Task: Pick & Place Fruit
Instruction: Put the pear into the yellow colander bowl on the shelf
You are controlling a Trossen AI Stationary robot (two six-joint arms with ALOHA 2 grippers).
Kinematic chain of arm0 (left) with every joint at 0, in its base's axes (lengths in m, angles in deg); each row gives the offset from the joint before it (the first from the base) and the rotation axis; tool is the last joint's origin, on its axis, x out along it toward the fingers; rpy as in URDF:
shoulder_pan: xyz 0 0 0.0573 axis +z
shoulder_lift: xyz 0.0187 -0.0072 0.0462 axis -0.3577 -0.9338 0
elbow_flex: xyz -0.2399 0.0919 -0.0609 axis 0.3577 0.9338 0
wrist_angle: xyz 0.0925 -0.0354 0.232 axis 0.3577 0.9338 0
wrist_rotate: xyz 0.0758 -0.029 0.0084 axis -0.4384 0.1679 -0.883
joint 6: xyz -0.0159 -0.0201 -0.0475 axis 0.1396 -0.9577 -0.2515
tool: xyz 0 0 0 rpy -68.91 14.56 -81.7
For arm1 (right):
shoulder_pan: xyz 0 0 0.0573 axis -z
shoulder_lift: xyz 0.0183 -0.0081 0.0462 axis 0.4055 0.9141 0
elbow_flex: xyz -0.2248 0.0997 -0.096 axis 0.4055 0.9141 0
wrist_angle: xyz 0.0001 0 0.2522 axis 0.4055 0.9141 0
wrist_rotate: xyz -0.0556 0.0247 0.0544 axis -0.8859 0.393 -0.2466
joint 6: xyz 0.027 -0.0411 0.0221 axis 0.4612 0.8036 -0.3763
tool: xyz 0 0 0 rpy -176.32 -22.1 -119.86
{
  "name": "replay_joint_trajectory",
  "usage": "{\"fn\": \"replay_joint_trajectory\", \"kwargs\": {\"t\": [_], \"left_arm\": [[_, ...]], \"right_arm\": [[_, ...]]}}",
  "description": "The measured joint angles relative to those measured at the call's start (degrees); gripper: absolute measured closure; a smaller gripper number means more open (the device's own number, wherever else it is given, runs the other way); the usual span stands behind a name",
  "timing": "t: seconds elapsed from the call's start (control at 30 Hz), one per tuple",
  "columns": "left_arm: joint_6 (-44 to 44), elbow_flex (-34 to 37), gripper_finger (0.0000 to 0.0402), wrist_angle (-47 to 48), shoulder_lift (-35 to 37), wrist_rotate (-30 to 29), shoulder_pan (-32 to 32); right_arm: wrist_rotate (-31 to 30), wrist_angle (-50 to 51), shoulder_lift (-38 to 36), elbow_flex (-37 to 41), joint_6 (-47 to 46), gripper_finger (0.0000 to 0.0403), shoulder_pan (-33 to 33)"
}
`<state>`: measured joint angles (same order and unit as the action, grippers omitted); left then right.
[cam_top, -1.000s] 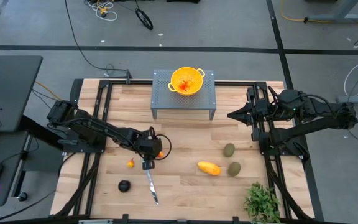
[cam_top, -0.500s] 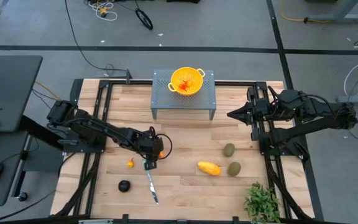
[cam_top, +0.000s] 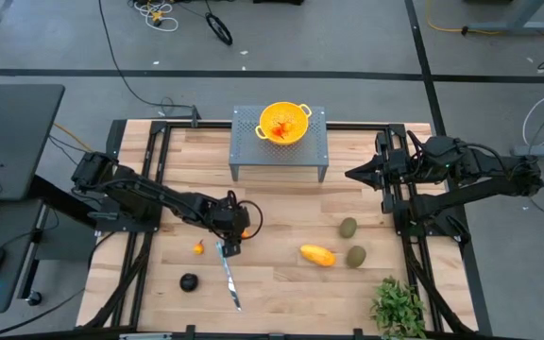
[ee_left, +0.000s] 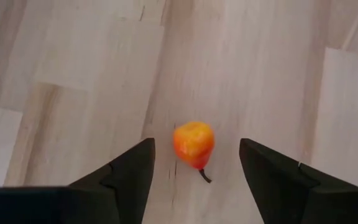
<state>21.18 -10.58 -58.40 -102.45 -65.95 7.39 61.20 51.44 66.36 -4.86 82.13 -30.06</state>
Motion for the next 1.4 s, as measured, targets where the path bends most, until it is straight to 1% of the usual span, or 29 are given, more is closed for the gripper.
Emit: {"fn": "replay_joint_trajectory", "kwargs": {"t": [0.33,0.67,0.83,0.97,1.07,1.4], "left_arm": [[-0.73,0.0,0.0155,0.03,0.0,0.23,0.98],[-1.28,0.0,0.011,-0.28,0.0,0.48,1.78],[-1.24,0.0,0.011,-0.66,-0.02,0.46,1.78],[-1.57,0.0,0.011,-1.74,-0.02,-1.11,1.78],[-1.37,0.0,0.011,-2.45,-0.02,-1.08,1.78],[0.21,0.0,0.0111,-2.3,-0.02,-1.07,1.15]], "right_arm": [[0.0,0.02,0.0,0.0,0.0,0.0385,0.0],[0.0,0.04,0.0,0.0,0.0,0.0385,0.0],[0.0,0.04,0.0,0.0,0.0,0.0385,-0.02],[-0.9,0.43,0.0,0.0,0.0,0.0385,-0.02],[-2.01,0.92,0.0,0.0,0.0,0.0385,0.0],[-2.03,0.87,0.0,0.0,0.02,0.0385,0.0]]}}
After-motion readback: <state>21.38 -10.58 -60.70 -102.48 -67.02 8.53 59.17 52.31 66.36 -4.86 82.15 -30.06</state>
